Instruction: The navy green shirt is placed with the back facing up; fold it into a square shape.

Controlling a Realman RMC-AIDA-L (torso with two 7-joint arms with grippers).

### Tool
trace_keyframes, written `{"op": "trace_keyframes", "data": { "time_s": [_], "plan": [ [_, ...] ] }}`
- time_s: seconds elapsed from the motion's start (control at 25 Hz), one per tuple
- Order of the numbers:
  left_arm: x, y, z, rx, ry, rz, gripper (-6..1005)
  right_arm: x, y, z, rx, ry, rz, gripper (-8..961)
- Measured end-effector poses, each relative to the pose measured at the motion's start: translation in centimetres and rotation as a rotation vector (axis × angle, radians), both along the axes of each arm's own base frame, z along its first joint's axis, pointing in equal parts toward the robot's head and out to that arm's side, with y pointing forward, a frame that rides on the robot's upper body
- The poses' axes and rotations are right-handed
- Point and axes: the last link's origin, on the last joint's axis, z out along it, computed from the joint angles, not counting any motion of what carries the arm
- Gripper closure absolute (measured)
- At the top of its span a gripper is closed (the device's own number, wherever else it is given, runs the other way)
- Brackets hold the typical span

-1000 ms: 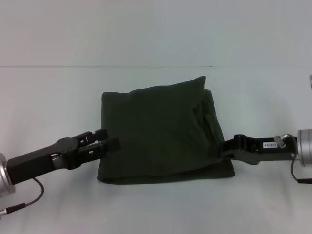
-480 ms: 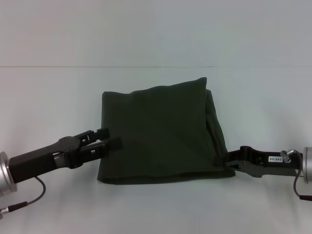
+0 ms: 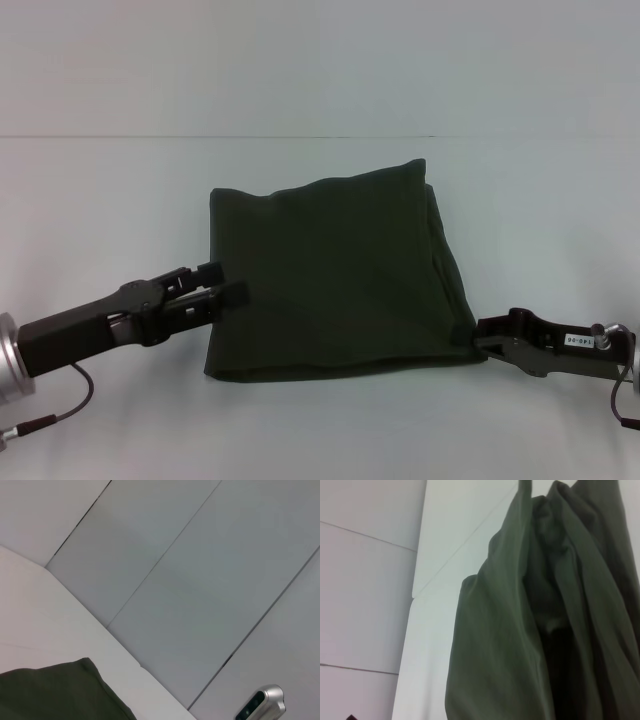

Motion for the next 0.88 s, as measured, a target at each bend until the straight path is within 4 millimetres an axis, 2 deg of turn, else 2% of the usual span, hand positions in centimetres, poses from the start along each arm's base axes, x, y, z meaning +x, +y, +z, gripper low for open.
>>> {"op": "trace_keyframes", "data": {
  "time_s": [0.4, 0.56, 0.72, 0.88],
  "plan": [
    [0.1, 0.0, -0.1, 0.000, -0.001, -0.001, 82, 0.5, -0.7, -0.3, 0.029, 0.058, -0.066, 922],
    [0.1, 0.0, -0.1, -0.001, 0.000, -0.001, 82, 1.3, -1.2, 0.3, 0.047, 0.062, -0.076, 920],
    [-0.1, 0.0, 0.1, 0.000, 0.003, 0.000, 82, 1.5, -1.8, 1.4, 0.074, 0.064, 0.003, 919],
    [-0.2, 0.0, 0.2, 0.004, 0.004, 0.004, 82, 1.6, -2.4, 3.4, 0.193, 0.076, 0.138, 802]
  ]
}}
